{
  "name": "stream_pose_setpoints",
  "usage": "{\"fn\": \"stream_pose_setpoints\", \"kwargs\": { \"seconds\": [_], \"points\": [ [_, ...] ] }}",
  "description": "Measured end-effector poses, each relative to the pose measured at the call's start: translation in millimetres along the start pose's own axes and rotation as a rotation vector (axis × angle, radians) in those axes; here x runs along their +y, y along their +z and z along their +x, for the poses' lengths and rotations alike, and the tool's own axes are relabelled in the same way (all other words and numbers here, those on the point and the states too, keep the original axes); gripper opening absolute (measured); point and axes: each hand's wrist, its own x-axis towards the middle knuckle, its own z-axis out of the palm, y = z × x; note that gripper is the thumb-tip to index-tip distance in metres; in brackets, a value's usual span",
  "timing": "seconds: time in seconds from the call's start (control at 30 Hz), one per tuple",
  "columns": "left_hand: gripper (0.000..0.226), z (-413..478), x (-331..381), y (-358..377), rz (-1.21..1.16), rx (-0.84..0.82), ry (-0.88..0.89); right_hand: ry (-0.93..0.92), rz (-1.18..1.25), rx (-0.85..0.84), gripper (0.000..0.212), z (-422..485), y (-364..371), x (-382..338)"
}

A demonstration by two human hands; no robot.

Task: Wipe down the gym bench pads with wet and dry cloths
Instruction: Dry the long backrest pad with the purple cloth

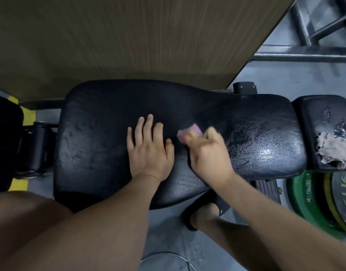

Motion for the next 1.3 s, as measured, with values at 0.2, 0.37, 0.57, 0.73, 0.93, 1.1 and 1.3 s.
{"fn": "stream_pose_setpoints", "kwargs": {
  "seconds": [0.2,0.37,0.57,0.73,0.93,1.1,1.3],
  "points": [
    [0.047,1,0,0,-0.008,-0.004,-0.006,-0.228,0.045,-0.090,0.041,-26,-13,4],
    [0.047,0,0,-1,0.000,-0.008,-0.003,-0.015,0.039,-0.019,0.037,39,6,1],
    [0.047,2,0,0,0.000,-0.030,-0.012,-0.289,0.082,-0.074,0.043,-21,-20,6],
    [0.048,2,0,-2,0.007,-0.034,-0.013,-0.145,-0.005,-0.017,0.038,38,-14,41],
    [0.048,2,0,-3,-0.009,-0.024,-0.012,-0.097,0.092,0.089,0.033,79,-11,43],
    [0.050,2,0,-4,-0.021,-0.026,-0.016,0.057,0.379,0.059,0.023,77,-33,37],
    [0.050,2,0,-4,-0.021,-0.003,-0.011,-0.115,0.189,-0.013,0.022,68,-32,31]
  ]
}}
